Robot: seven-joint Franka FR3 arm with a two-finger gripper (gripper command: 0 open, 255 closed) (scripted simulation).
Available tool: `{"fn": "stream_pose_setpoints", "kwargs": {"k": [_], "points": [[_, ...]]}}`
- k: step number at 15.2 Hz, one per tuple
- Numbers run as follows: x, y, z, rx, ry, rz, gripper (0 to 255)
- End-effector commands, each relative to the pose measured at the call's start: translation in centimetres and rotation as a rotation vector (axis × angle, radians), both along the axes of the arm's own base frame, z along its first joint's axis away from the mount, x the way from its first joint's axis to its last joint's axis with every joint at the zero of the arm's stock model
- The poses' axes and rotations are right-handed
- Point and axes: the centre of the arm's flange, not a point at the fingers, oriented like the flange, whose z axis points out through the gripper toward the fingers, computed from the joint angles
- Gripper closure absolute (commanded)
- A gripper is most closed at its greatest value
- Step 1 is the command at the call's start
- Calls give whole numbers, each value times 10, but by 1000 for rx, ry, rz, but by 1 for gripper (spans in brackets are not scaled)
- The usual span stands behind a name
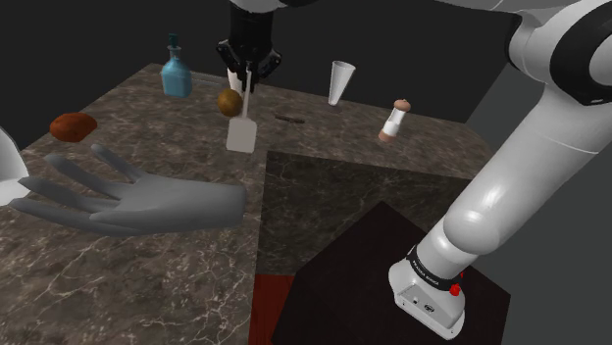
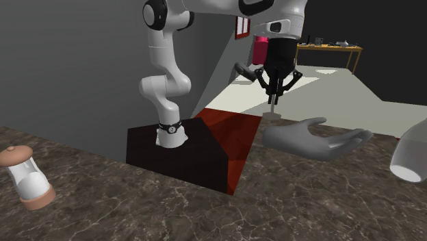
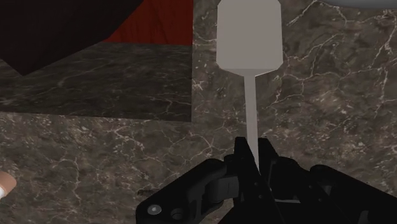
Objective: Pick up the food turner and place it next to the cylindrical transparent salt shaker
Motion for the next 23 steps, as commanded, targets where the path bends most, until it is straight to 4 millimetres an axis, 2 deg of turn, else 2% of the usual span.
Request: {"fn": "stream_pose_setpoints", "kwargs": {"k": [1, 3, 23], "points": [[0, 0, 11, 0, 0, 0, 255], [0, 0, 19, 0, 0, 0, 255], [-95, -246, 20, 0, 0, 0, 255]]}}
